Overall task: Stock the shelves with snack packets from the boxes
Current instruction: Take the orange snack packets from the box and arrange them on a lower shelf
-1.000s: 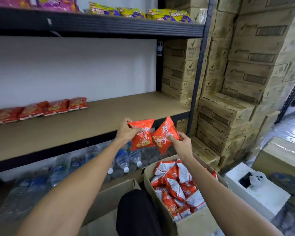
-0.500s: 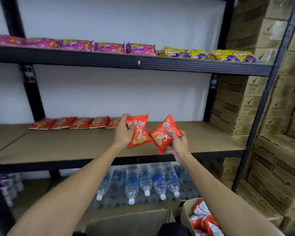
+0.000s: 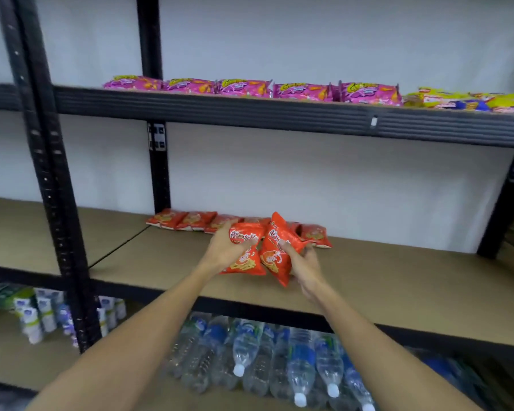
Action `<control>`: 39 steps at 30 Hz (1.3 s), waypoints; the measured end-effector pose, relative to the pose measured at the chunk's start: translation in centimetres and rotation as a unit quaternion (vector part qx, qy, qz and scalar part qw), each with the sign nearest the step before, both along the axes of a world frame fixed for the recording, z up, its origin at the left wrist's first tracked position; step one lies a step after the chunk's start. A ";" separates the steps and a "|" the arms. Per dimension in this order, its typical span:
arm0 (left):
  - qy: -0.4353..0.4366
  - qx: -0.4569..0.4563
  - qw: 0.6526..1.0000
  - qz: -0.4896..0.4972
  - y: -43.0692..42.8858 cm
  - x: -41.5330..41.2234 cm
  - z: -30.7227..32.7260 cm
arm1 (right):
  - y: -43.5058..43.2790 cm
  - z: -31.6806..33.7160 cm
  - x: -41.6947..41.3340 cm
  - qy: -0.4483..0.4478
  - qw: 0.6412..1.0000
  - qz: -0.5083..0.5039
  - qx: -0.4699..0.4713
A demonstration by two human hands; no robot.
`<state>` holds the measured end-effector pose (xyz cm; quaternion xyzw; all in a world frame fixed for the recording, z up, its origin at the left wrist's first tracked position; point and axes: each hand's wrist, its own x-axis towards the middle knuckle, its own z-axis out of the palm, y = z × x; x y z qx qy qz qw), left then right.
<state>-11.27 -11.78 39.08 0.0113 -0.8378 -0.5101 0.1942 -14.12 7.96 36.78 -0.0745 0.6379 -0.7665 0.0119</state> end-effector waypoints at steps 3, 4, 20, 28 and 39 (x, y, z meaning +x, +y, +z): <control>-0.014 0.005 1.000 0.011 -4.1 -1.4 -0.5 | -3.6 0.0 -2.9 0.003 1.000 0.005 0.026; -0.012 0.001 1.000 0.018 -5.7 -1.9 -0.6 | -4.9 0.2 -3.8 0.009 0.999 0.003 0.038; 0.015 0.042 0.993 0.106 -23.3 -9.1 -3.7 | -21.8 -0.7 -13.8 0.089 0.985 0.018 0.147; 0.027 0.008 0.991 0.132 -29.3 -11.8 -3.7 | -25.7 -0.3 -16.2 0.111 0.979 0.019 0.171; 0.025 0.009 0.985 0.171 -31.1 -13.8 -4.9 | -29.3 0.2 -17.9 0.139 0.941 -0.013 0.309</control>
